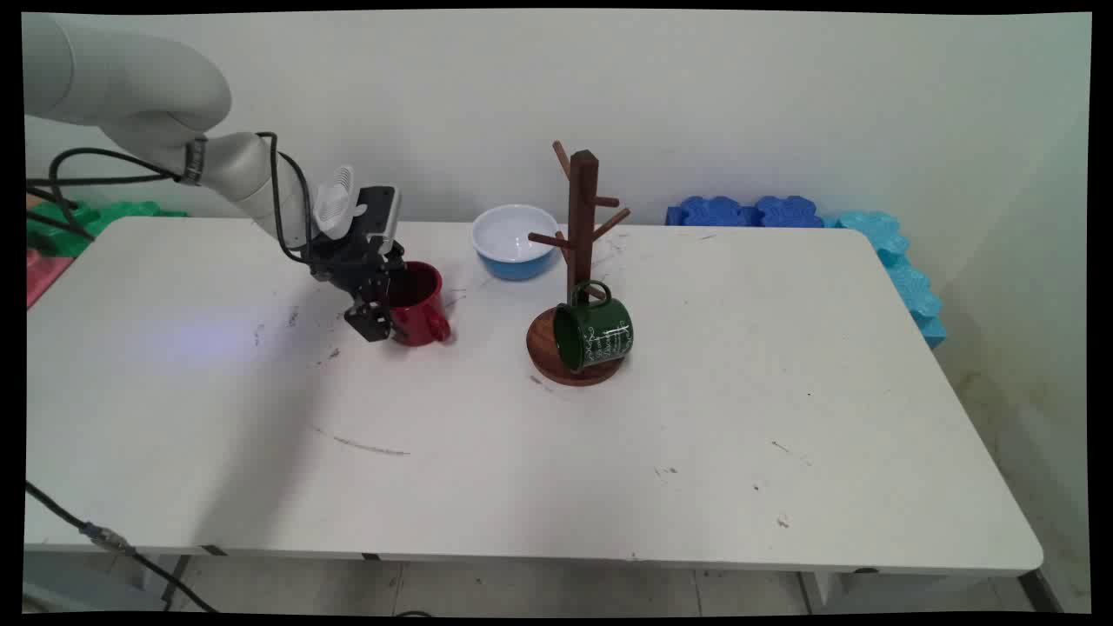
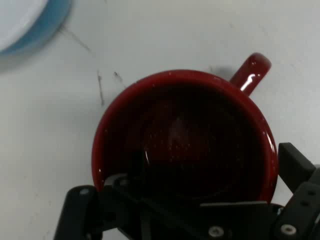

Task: Pick up the green mug from the rack

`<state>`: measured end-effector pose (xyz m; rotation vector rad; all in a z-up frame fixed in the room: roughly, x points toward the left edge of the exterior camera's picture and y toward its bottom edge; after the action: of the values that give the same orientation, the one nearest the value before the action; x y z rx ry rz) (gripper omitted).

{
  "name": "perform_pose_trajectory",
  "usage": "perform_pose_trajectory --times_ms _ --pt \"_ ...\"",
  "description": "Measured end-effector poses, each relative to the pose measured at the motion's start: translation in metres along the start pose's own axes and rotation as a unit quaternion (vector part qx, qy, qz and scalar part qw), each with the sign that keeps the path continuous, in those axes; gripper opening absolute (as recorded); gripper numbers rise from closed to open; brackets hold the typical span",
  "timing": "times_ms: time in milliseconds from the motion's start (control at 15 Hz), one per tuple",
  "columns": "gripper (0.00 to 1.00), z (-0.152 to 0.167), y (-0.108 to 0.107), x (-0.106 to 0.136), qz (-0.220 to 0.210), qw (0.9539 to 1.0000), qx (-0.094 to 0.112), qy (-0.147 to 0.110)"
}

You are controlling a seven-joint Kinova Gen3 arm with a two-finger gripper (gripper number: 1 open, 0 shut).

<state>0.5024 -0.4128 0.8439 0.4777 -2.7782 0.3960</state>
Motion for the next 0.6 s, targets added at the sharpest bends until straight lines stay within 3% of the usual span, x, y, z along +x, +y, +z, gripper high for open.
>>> perform_pose_trajectory --times_ms 600 --pt "1.0 -0.0098 0.0031 0.0105 -0.015 0.9997 0.01 0.018"
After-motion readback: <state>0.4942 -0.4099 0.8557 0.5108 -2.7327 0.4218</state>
